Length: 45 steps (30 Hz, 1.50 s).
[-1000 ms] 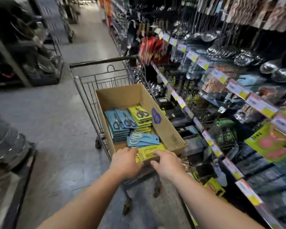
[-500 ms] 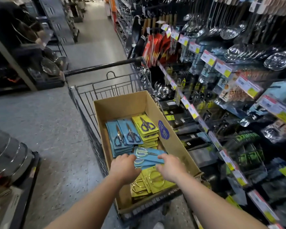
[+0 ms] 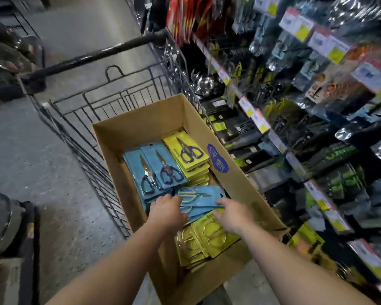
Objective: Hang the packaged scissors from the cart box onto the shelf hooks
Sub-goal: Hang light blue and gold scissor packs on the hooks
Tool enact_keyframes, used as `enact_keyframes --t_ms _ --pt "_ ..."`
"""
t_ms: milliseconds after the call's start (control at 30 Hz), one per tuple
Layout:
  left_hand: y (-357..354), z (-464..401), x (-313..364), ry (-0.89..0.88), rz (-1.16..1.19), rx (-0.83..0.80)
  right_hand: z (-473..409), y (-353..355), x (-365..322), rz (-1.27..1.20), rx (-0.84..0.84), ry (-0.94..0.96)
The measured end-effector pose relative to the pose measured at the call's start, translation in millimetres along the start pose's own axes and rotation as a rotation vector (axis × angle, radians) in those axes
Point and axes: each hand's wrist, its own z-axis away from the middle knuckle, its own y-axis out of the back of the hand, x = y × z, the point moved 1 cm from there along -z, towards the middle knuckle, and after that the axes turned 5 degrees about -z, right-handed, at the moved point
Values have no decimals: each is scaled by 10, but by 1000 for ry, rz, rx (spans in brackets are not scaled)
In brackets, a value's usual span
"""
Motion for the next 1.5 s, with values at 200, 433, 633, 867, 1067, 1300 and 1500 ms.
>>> enact_keyframes --t_ms 200,433,633,867,1067,1300,1500 --pt "-229 -579 -131 -112 -85 -76 -302 -360 -8 -24 -9 -121" --pt "-552 -1003 -136 -222 -113 -144 -465 -650 106 -76 -47 -224" --pt "-647 -1194 -101 -252 -280 -48 -628 -710 226 -148 -55 -269" --pt "-501 -1076 11 -240 -287 -36 -747 -805 184 -580 -26 -413" --pt "-573 -787 76 -289 -125 -103 -885 -947 87 -1389 94 -671" --pt "-657 -1108 -30 36 270 -122 -843 -1146 394 -1178 145 -733" --pt "-756 -1141 5 79 108 -163 -779 -1076 419 -1165 100 -759"
